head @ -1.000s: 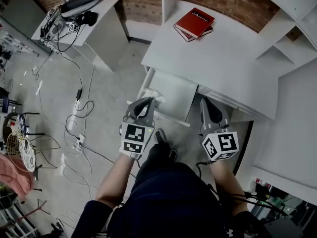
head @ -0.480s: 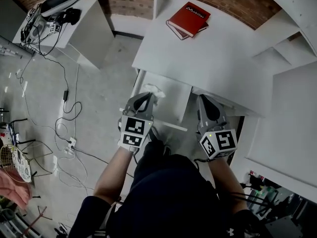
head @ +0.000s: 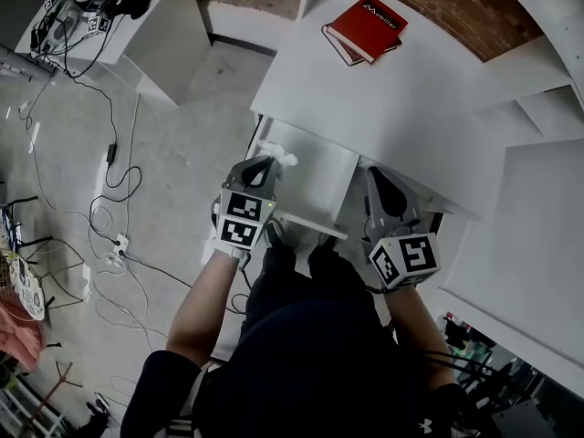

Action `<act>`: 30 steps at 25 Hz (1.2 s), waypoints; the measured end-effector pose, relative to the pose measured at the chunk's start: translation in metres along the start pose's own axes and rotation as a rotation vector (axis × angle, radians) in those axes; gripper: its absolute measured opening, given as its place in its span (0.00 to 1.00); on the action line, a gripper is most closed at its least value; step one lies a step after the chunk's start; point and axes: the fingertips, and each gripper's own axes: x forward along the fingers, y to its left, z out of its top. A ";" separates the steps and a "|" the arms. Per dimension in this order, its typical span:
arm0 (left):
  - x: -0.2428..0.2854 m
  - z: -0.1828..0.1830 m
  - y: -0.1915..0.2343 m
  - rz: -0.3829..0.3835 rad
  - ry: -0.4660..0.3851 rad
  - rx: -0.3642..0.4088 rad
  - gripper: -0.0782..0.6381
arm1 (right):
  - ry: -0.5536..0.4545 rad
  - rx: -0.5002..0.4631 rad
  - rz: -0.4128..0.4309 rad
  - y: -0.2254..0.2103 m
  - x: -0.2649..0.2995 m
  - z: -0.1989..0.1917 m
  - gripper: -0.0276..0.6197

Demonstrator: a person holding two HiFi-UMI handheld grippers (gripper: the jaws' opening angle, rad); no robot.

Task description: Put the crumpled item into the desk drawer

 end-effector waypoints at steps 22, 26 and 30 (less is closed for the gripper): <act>0.086 -0.086 0.017 0.067 0.465 0.059 0.11 | 0.051 0.148 0.270 -0.052 0.083 -0.052 0.05; 0.097 -0.093 0.018 0.055 0.532 0.179 0.11 | 0.082 0.158 0.318 -0.052 0.095 -0.061 0.05; 0.108 -0.111 0.017 -0.020 0.622 0.434 0.11 | 0.098 0.164 0.325 -0.049 0.097 -0.069 0.05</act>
